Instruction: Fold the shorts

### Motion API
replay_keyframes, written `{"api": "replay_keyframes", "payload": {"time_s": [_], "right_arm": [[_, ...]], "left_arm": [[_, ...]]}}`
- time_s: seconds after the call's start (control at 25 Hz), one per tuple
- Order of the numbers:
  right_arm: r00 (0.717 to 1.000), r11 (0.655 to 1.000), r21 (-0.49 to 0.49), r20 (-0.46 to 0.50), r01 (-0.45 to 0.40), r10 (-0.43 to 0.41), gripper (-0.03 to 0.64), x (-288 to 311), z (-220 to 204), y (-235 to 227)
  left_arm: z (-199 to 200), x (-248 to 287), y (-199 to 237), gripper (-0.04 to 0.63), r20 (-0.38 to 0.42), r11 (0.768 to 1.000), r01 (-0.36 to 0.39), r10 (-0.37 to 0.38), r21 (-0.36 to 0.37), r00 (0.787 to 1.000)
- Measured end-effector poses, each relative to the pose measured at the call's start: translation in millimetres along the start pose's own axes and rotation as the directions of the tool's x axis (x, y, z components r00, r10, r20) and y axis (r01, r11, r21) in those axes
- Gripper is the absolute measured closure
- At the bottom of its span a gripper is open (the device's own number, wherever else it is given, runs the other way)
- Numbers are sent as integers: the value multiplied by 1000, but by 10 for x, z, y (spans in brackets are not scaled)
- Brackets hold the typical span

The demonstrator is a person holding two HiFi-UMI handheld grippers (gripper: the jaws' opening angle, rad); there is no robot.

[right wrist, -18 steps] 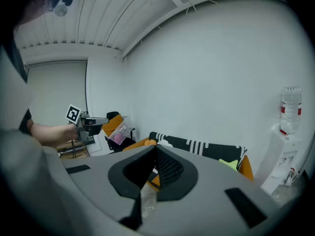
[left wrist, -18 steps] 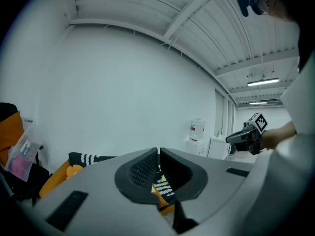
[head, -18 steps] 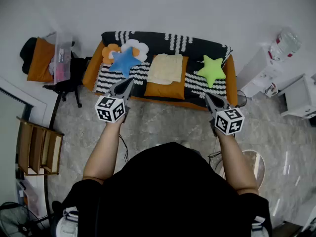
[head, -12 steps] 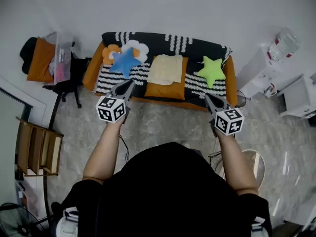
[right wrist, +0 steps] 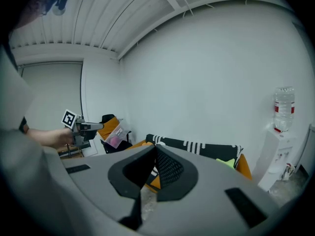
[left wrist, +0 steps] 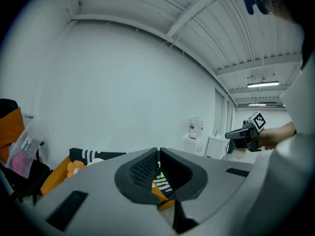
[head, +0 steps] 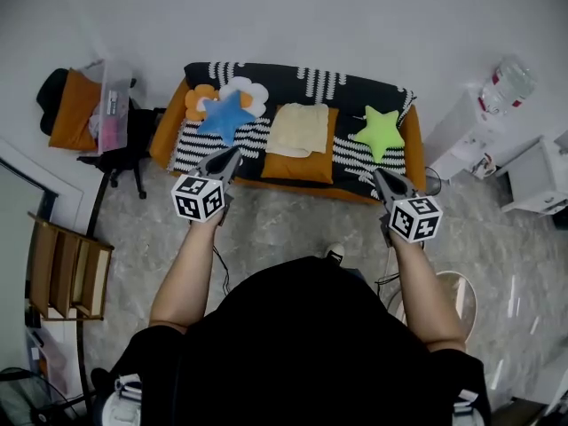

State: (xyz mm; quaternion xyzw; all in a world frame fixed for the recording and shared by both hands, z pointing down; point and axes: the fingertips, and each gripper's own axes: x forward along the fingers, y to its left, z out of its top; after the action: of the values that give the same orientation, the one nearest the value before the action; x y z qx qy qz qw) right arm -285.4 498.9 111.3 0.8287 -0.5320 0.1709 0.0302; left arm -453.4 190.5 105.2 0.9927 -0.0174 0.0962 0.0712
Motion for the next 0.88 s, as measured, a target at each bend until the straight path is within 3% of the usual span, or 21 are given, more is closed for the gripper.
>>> {"api": "replay_keyframes", "payload": {"time_s": [0.76, 0.88], "right_arm": [[1000, 999, -36, -13, 21, -21, 606, 362, 10, -283], [1000, 999, -47, -10, 20, -21, 579, 456, 37, -385]], "left_arm": [[-23, 254, 148, 560, -28, 999, -24, 25, 25, 999], [-7, 377, 172, 517, -26, 999, -24, 24, 24, 999]]}}
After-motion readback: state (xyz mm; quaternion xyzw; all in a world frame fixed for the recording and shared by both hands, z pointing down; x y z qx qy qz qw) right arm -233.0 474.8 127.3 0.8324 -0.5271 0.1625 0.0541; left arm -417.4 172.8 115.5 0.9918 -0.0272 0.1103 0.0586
